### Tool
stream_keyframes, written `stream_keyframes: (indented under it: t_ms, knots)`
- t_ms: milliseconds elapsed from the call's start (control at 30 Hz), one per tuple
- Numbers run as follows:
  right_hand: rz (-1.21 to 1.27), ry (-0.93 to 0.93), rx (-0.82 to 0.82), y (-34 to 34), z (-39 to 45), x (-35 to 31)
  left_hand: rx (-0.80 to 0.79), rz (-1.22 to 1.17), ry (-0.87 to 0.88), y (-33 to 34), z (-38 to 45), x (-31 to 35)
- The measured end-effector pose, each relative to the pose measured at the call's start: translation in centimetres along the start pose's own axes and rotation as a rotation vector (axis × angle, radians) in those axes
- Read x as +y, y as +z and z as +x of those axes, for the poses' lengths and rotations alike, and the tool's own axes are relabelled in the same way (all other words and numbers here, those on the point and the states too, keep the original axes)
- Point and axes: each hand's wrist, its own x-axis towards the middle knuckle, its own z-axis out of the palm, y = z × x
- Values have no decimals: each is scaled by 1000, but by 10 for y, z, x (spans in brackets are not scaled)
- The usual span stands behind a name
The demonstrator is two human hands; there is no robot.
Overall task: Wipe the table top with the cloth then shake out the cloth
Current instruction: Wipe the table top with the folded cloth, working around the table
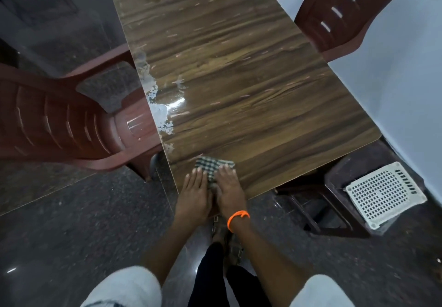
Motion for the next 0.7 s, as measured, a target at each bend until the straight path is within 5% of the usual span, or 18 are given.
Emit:
stream_keyframes:
  t_ms: [300, 700]
  knots:
    - [-75, -226, -95, -13, -66, 25, -27, -54, -1, 23, -85, 30]
    - [-82, 105, 56, 16, 28, -6, -83, -12, 44, -23, 27, -31]
